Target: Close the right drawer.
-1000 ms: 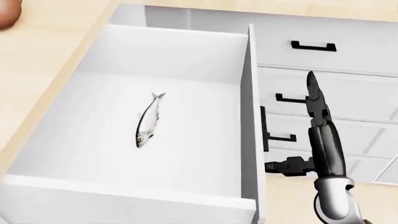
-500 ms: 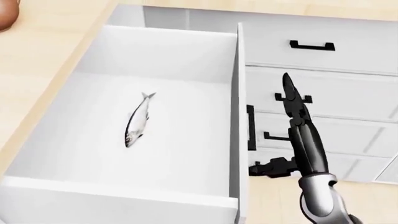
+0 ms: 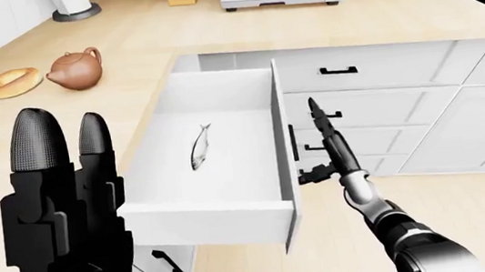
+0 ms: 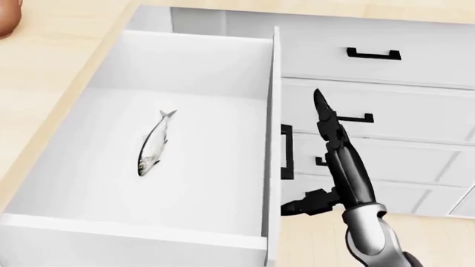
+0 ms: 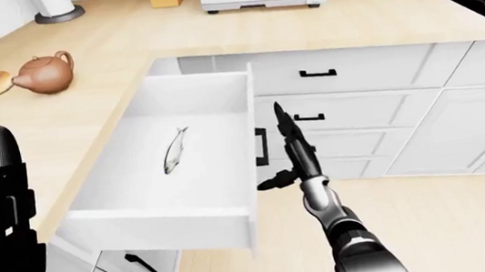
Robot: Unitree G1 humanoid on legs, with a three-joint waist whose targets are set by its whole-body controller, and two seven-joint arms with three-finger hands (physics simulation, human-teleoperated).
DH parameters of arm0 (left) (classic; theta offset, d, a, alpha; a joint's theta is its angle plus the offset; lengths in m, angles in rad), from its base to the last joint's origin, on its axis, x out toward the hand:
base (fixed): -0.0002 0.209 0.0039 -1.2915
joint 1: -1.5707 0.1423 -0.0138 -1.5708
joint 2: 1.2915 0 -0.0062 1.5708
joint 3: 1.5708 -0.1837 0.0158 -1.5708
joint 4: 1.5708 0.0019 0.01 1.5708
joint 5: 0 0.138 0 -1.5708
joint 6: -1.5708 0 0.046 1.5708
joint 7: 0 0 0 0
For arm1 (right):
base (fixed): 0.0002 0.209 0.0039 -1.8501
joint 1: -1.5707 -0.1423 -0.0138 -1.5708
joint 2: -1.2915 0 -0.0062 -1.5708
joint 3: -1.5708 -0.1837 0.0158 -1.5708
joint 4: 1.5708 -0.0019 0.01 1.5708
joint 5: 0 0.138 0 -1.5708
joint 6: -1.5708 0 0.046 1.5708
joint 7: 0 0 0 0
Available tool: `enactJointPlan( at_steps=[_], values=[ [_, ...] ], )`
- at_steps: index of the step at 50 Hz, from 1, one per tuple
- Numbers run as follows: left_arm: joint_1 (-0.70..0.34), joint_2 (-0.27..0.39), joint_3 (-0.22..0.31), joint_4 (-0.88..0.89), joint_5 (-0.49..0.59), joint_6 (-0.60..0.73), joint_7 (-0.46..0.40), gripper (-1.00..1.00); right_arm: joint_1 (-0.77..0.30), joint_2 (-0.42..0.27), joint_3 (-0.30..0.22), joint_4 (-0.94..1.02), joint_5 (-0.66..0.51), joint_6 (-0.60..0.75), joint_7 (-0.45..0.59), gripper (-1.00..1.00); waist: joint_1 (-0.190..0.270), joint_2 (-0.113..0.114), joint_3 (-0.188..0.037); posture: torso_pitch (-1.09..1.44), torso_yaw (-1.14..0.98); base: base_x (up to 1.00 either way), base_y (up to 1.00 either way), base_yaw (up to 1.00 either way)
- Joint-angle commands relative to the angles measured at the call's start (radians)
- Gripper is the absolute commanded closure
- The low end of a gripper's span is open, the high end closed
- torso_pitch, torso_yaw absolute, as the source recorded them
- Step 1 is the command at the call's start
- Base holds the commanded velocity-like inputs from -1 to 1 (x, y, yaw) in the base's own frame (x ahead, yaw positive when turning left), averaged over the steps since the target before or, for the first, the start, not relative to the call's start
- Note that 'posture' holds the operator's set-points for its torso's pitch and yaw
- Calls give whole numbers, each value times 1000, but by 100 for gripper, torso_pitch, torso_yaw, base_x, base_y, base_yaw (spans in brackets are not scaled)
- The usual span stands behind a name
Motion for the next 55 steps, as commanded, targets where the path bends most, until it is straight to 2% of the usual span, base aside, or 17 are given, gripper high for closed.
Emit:
enactJointPlan(
  at_steps=[1, 24, 55],
  values=[
    [-4, 0, -1, -34, -3, -19, 3, -100, -30, 15, 17, -31, -17, -53, 24, -100, 6, 0, -17, 0, 0, 0, 0, 0],
    [-4, -2, -8, -34, 5, -19, 2, -100, -53, 50, 30, -34, -32, -47, 39, -100, 6, 2, -12, 0, 0, 0, 0, 0],
    [0, 5, -6, -34, -6, -23, 6, -100, -63, 101, 56, -30, -79, -41, 48, -100, 4, 5, -17, 0, 0, 0, 0, 0]
  ],
)
